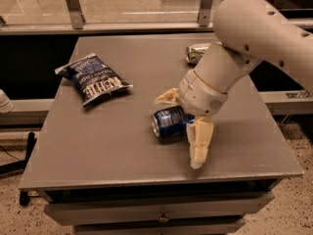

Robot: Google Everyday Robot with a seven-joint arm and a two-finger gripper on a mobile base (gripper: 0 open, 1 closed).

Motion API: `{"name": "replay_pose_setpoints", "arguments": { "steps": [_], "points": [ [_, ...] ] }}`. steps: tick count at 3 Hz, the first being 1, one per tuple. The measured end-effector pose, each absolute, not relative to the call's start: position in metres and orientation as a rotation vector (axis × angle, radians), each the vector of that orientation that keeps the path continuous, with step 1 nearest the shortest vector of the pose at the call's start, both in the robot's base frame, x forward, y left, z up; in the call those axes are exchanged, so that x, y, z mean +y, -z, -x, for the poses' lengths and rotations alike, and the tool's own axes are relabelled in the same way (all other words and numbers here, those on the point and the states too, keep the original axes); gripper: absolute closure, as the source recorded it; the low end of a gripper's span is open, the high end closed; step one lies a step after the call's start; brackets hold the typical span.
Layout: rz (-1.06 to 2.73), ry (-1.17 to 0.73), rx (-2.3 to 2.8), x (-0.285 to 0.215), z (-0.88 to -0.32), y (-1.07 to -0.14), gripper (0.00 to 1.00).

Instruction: Knock pepsi can over

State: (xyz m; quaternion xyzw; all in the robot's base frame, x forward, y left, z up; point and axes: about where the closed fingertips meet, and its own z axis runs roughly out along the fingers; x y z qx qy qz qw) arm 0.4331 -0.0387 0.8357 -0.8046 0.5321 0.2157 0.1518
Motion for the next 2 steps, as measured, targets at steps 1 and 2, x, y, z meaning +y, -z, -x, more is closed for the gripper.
{"name": "replay_pose_setpoints", "arguments": {
  "steps": [1, 2],
  "points": [
    [2.312, -0.614, 1.531, -0.041, -0.433, -0.836, 0.0],
    [2.188, -0.645, 1.596, -0.058, -0.445, -0.842, 0.0]
  ]
}}
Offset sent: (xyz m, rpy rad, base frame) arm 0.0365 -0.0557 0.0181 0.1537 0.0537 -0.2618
